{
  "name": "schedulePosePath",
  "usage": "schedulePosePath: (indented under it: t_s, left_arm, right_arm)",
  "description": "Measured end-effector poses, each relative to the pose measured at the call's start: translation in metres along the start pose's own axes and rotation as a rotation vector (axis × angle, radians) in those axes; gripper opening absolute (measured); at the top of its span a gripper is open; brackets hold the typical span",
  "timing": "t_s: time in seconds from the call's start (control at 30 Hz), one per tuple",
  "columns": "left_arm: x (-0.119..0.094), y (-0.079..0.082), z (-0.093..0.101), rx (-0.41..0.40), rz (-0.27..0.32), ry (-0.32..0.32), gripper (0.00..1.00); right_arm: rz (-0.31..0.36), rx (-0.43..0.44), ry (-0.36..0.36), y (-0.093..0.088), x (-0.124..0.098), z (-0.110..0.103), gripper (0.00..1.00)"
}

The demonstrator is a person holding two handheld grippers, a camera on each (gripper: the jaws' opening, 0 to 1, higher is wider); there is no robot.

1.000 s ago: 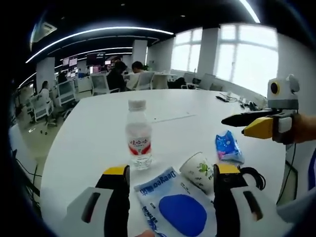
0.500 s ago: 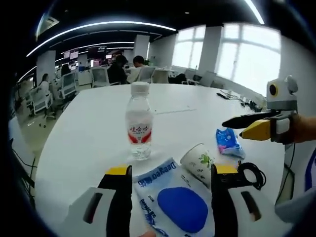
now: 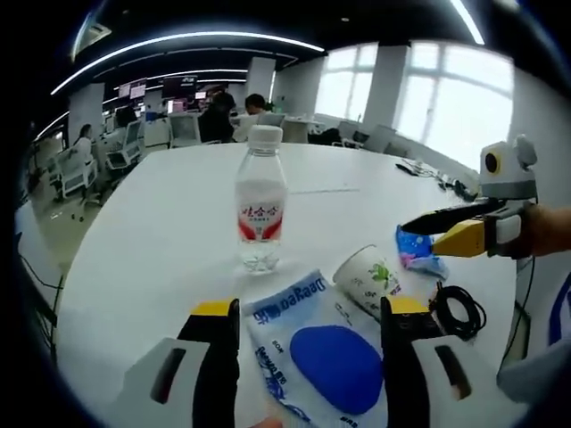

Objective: Arrange the tabletop items into an orderly group along one side of the table until the central work area is clear of visible clutter.

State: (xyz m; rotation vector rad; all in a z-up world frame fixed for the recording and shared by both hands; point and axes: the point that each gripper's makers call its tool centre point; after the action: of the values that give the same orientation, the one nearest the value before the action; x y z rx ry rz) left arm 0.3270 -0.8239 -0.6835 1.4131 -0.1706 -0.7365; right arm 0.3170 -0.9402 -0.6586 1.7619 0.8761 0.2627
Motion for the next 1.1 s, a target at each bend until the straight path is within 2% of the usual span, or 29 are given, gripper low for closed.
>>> schedulePosePath:
  t_s: [0.47, 0.63, 0.83, 0.93, 1.1]
  left_arm:
    - [-0.003, -0.02, -0.011, -0.045, -0.037, 0.021, 0.62]
    - [-0.004, -0.022, -0.015, -0.051, -0.033, 0.025, 0.62]
    - [-0.006, -0.028, -0.021, -0.066, -0.041, 0.034, 0.61]
    - [-0.007, -0.032, -0.021, -0.045, -0.054, 0.027, 0.61]
    - [-0.008, -0.034, -0.023, -0.056, -0.053, 0.03, 0.61]
  right_arm:
    - [-0.075, 0.005, -0.033, -0.022, 0.01, 0.01, 0.52]
    - [-0.095, 0.018, -0.04, -0.029, 0.015, 0.014, 0.52]
    - [-0.113, 0.014, -0.033, -0.034, 0.021, 0.013, 0.52]
    - [-0.12, 0.014, -0.04, -0.036, 0.023, 0.014, 0.52]
    - [-0.128, 0.023, -0.064, -0.038, 0.026, 0.021, 0.53]
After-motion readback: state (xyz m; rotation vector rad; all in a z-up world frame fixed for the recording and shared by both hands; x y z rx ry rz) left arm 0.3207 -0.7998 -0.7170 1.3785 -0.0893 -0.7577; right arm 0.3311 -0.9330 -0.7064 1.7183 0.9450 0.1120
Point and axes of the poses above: the point that each gripper's makers call its tool centre point, and the gripper's own axes: x roughly forward along the fingers, z roughly to its right, y roughly out of its top, and after that the axes turned 13 degrees about z, right-handed
